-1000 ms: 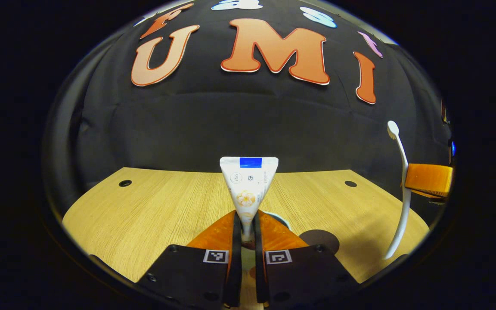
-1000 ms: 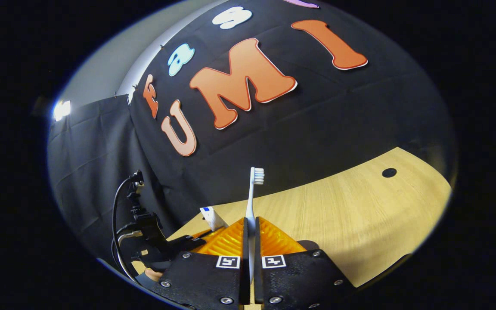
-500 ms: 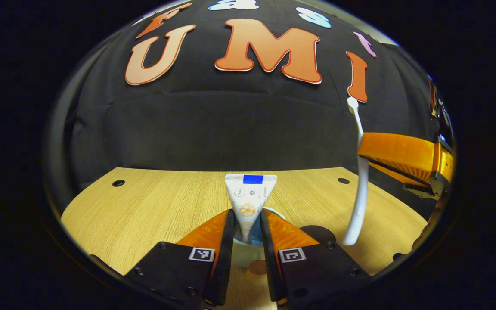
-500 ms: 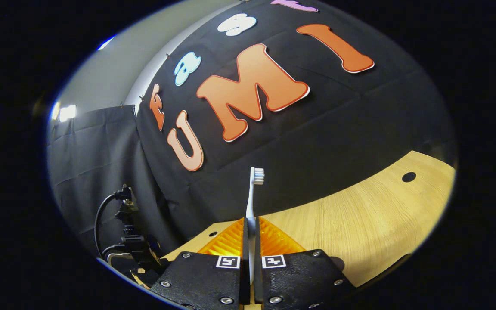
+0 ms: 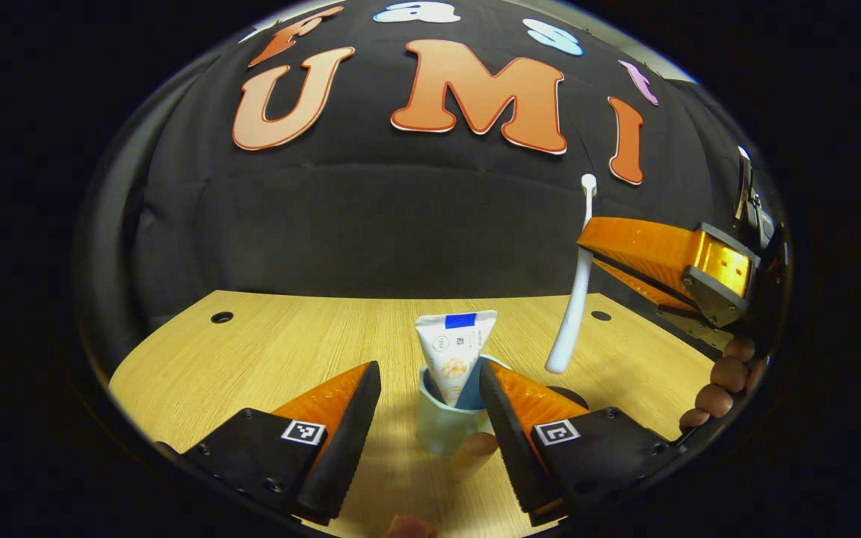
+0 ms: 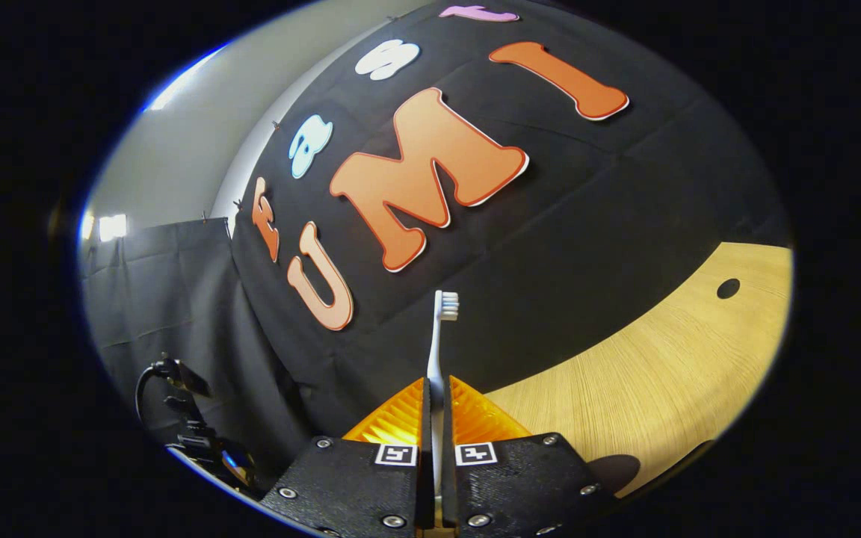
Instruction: Put the toothbrush and toothpaste on the desktop into the cup, then pick up the cup and place it on the coaster on the desktop.
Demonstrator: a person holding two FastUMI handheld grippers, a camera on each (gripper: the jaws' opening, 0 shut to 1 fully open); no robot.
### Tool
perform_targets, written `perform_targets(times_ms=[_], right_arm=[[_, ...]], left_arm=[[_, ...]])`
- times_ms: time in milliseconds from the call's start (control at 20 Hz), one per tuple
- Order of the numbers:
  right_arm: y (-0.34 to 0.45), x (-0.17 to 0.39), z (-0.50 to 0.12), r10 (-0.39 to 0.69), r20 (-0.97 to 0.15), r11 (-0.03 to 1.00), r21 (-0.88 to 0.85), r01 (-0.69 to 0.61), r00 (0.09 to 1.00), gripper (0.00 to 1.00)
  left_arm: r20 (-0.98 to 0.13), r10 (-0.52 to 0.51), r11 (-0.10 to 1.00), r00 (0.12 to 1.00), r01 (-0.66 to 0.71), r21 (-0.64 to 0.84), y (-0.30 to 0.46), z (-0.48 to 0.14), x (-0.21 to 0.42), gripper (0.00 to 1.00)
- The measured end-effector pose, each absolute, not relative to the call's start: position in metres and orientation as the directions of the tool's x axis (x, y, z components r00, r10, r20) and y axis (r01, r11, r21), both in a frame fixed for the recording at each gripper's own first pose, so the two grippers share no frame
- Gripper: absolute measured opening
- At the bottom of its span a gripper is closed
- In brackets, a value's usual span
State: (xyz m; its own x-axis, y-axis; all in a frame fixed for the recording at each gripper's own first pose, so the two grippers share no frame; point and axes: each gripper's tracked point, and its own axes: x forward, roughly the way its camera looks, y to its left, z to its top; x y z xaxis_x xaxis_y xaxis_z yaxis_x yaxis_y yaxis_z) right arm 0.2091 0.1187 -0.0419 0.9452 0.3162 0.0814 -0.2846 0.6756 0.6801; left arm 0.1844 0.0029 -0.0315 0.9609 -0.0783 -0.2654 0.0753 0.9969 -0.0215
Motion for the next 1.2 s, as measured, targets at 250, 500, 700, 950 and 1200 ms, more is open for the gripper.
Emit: perform_targets(times_ms=[250, 500, 700, 950, 1200], right_arm=[[0.128, 0.215, -0.047, 0.301, 0.095, 0.692, 0.663, -0.286, 0.949, 0.04], [0.151, 0.230, -0.070, 0.314, 0.046, 0.712, 0.650, -0.267, 0.948, 0.04], [0.156, 0.228, -0.089, 0.332, 0.000, 0.725, 0.640, -0.255, 0.943, 0.04], [0.158, 0.219, -0.100, 0.362, -0.046, 0.750, 0.607, -0.262, 0.931, 0.06], [0.156, 0.203, -0.100, 0.391, -0.073, 0.798, 0.524, -0.298, 0.918, 0.10]], left_arm=[[-0.235, -0.067, 0.998, 0.970, 0.062, -0.028, 0.016, -0.019, 0.171, 0.87], [-0.234, -0.050, 0.999, 0.971, 0.046, -0.019, 0.024, -0.019, 0.163, 0.93], [-0.245, -0.056, 0.998, 0.968, 0.053, -0.017, 0.019, -0.020, 0.161, 0.93], [-0.298, -0.095, 0.995, 0.950, 0.094, -0.017, 0.003, -0.025, 0.158, 0.94], [-0.430, -0.144, 0.987, 0.891, 0.162, 0.005, -0.016, -0.042, 0.159, 0.94]])
